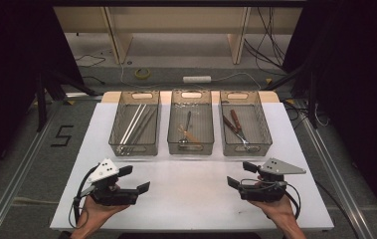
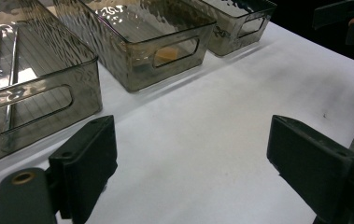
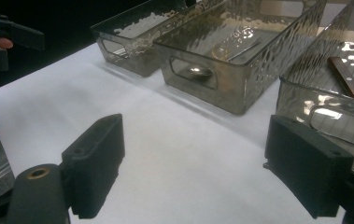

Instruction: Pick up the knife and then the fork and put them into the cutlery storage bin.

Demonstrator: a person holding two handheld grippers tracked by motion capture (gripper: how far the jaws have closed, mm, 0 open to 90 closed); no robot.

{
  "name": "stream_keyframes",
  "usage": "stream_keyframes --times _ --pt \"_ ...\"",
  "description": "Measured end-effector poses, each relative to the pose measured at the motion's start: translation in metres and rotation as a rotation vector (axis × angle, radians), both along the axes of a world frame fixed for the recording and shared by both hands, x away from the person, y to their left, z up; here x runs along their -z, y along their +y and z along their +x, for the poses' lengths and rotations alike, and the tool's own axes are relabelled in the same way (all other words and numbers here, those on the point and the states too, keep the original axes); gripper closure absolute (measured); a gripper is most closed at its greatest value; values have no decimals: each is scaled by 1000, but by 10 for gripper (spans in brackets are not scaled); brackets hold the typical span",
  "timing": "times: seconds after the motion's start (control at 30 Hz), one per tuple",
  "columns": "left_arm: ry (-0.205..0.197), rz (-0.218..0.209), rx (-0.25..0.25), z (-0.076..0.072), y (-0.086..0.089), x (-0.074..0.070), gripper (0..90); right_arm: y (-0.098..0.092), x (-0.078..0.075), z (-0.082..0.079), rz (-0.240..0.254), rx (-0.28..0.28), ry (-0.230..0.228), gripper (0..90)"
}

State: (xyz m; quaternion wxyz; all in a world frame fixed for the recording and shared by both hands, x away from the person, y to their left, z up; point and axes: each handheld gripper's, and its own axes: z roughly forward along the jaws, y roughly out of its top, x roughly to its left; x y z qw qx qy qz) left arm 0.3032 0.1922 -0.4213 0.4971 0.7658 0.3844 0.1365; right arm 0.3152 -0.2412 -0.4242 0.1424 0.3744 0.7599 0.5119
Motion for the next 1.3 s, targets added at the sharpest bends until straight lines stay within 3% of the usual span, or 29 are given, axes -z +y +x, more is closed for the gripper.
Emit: stream_keyframes --times 0.67,1.3 --pt "1 -8 1 0 0 0 156 -5 10 -8 -26 16 28 190" --pt "2 -8 1 0 0 0 156 -4 9 -8 -32 19 17 189"
